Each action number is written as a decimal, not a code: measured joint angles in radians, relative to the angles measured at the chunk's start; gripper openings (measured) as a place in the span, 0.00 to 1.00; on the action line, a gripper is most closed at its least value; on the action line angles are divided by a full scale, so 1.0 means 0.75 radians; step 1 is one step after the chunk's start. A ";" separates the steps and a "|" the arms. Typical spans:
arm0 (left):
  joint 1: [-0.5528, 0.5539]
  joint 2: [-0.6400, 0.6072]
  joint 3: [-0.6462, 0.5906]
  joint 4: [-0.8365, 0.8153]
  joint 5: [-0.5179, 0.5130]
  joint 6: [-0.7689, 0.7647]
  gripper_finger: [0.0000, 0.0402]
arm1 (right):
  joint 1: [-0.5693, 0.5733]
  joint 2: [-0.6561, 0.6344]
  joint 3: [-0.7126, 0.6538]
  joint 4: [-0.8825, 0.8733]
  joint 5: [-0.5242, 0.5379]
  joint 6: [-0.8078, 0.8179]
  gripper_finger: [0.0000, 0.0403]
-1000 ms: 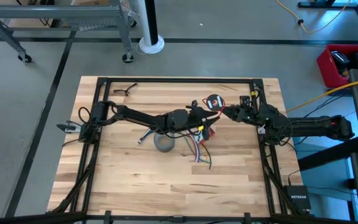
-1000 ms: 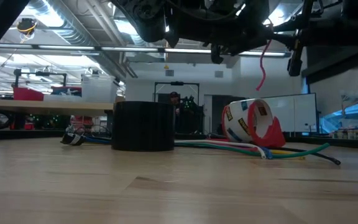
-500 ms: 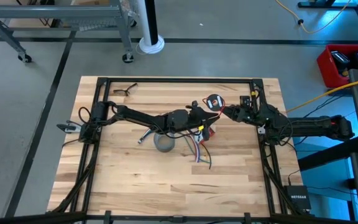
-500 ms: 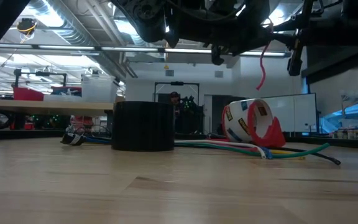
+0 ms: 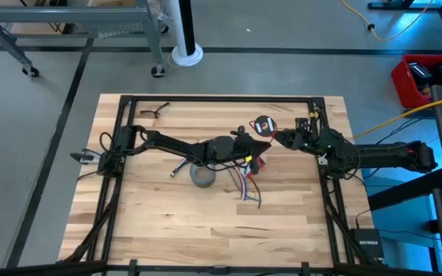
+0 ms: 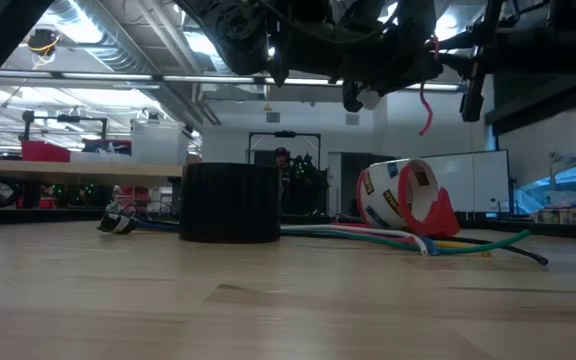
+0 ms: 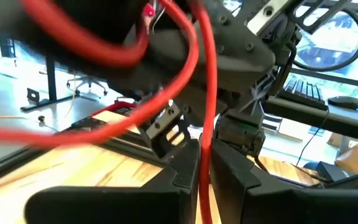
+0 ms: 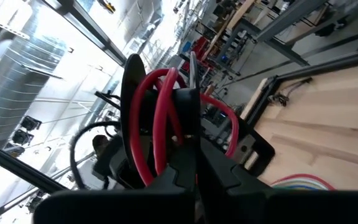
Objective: Coil cords
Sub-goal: Coil the red wire on the black spool
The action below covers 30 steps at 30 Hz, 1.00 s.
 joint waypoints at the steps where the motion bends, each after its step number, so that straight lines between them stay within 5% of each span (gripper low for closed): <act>1: 0.000 0.000 0.000 0.011 0.000 0.007 0.07 | 0.000 0.008 0.000 0.001 0.000 0.002 0.01; 24: -0.102 -0.001 0.009 -0.062 -0.053 0.034 0.01 | 0.000 0.019 0.000 0.010 0.026 -0.006 0.01; 30: -0.134 -0.001 0.009 -0.079 -0.261 0.034 0.00 | -0.001 0.019 0.000 0.012 0.026 -0.006 0.01</act>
